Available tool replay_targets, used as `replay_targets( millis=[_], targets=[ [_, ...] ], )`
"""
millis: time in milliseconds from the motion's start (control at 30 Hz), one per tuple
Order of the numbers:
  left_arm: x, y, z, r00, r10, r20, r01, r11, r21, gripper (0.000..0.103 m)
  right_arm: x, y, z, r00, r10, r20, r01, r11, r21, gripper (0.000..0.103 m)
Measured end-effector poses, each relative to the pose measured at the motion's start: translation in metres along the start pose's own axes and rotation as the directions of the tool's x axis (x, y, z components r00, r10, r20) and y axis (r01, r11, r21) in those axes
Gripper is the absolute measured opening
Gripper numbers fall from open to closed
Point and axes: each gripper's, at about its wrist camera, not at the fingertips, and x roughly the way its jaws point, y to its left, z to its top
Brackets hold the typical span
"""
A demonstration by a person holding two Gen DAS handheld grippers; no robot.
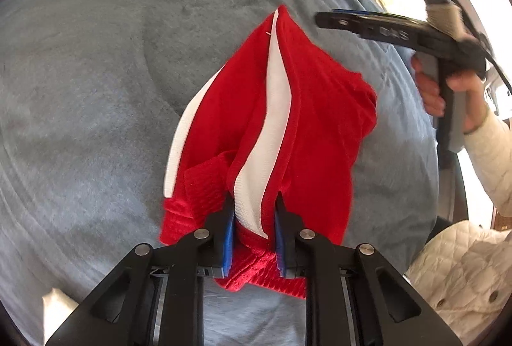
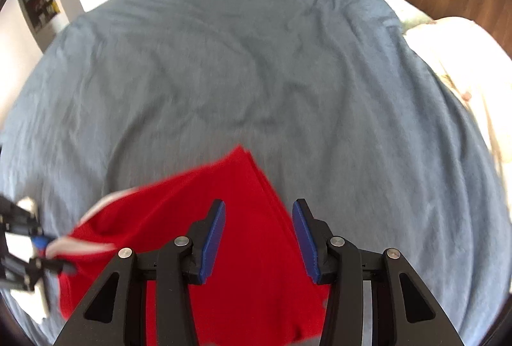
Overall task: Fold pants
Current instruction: 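Lift the shorts with the left gripper while the right gripper holds the hem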
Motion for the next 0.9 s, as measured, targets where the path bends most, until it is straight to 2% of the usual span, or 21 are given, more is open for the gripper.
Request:
replay_targets(
  millis=[233, 333, 367, 400, 433, 467, 500, 667, 767, 900],
  targets=[
    [0.004, 0.005, 0.004, 1.0, 0.005, -0.007, -0.005, 0.997, -0.071, 0.021, 0.036, -0.001, 0.032, 0.997, 0.081, -0.007, -0.081, 0.997, 0.0, 0.045],
    [0.003, 0.011, 0.006, 1.0, 0.001, -0.021, -0.003, 0.996, -0.091, 0.021, 0.055, 0.004, 0.037, 0.993, 0.09, -0.07, -0.091, 0.996, -0.001, 0.043],
    [0.002, 0.012, 0.005, 1.0, 0.008, -0.023, -0.011, 0.996, -0.09, 0.021, 0.06, 0.005, 0.037, 0.992, 0.097, -0.083, -0.097, 0.995, 0.001, 0.041],
    [0.001, 0.013, 0.004, 1.0, 0.013, -0.025, -0.015, 0.996, -0.09, 0.021, 0.064, 0.007, 0.037, 0.991, 0.104, -0.086, -0.105, 0.994, -0.003, 0.031],
    [0.0, 0.014, 0.003, 1.0, 0.01, -0.027, -0.013, 0.995, -0.101, 0.021, 0.066, 0.009, 0.036, 0.99, 0.11, -0.09, -0.112, 0.994, -0.013, 0.017],
    [-0.001, 0.014, 0.002, 1.0, 0.002, -0.026, -0.005, 0.993, -0.115, 0.021, 0.068, 0.01, 0.035, 0.989, 0.113, -0.097, -0.115, 0.993, -0.017, 0.01],
    [-0.003, 0.014, 0.001, 1.0, -0.004, -0.021, 0.001, 0.992, -0.126, 0.021, 0.067, 0.01, 0.034, 0.987, 0.118, -0.105, -0.121, 0.993, -0.016, 0.009],
    [-0.028, -0.012, -0.009, 1.0, -0.004, -0.009, 0.003, 0.985, -0.173, 0.021, 0.025, 0.0, 0.027, 0.995, 0.09, -0.031, -0.089, 0.995, 0.044, 0.007],
    [-0.044, -0.034, -0.014, 0.999, -0.033, -0.009, 0.031, 0.977, -0.213, 0.021, -0.015, -0.007, 0.022, 0.997, 0.073, 0.032, -0.076, 0.993, 0.086, 0.007],
    [-0.058, -0.059, -0.018, 0.994, -0.104, -0.041, 0.087, 0.949, -0.304, 0.02, -0.046, -0.019, 0.021, 0.995, 0.068, 0.068, -0.079, 0.984, 0.161, 0.007]
  ],
)
